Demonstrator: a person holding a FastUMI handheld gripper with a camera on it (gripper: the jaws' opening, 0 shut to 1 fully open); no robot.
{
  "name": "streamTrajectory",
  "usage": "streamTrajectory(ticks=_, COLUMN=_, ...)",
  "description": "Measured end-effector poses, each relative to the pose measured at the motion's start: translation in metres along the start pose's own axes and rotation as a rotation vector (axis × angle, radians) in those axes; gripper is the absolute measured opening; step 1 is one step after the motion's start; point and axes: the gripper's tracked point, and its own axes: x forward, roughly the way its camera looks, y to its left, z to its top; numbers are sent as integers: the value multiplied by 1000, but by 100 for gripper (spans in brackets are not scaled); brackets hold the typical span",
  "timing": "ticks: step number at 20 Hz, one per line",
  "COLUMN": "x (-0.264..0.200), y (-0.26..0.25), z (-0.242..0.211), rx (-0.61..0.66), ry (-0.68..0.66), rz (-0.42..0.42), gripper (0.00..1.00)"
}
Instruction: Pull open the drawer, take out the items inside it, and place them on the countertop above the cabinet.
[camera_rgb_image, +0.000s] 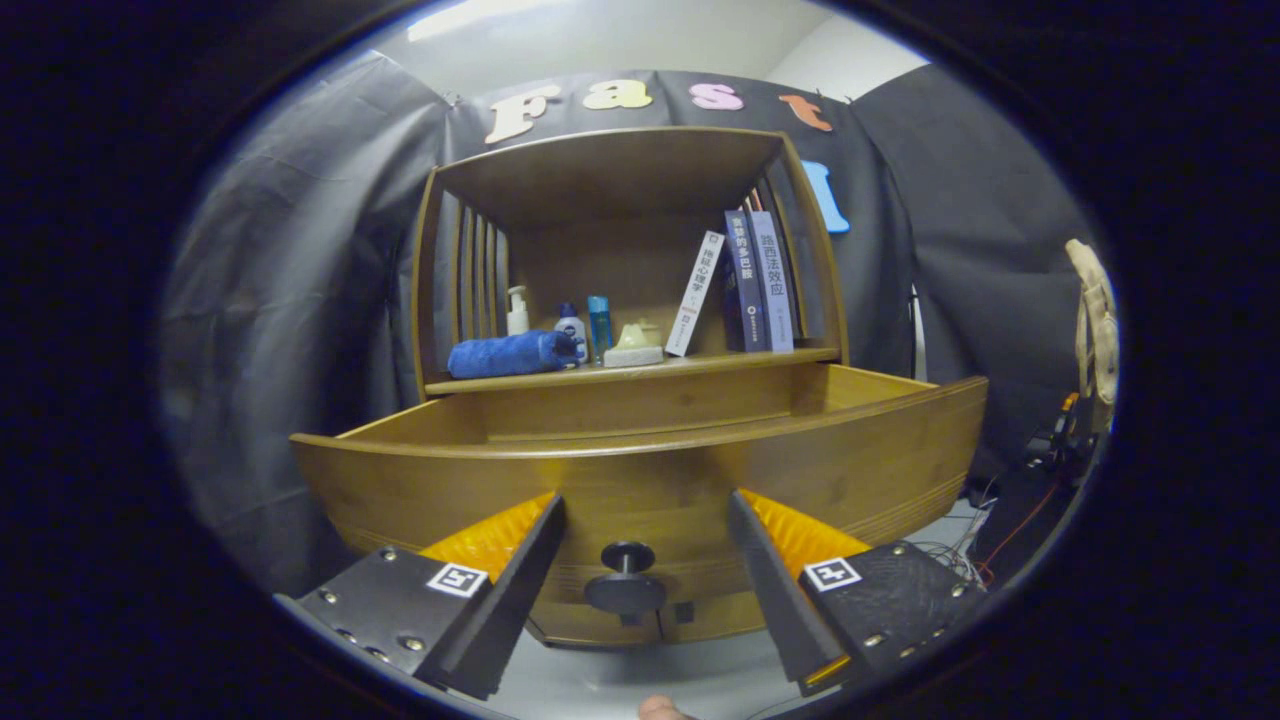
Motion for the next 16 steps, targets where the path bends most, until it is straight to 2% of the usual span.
streamTrajectory(ticks=7, x=25, y=2, z=4, rx=2, ry=12, rz=1, gripper=100)
streamTrajectory(ticks=14, x=84, y=9, z=14, rx=-20, ry=19, rz=-15, gripper=100)
streamTrajectory(ticks=16, x=89, y=10, z=14, rx=-27, ry=32, rz=-16, gripper=100)
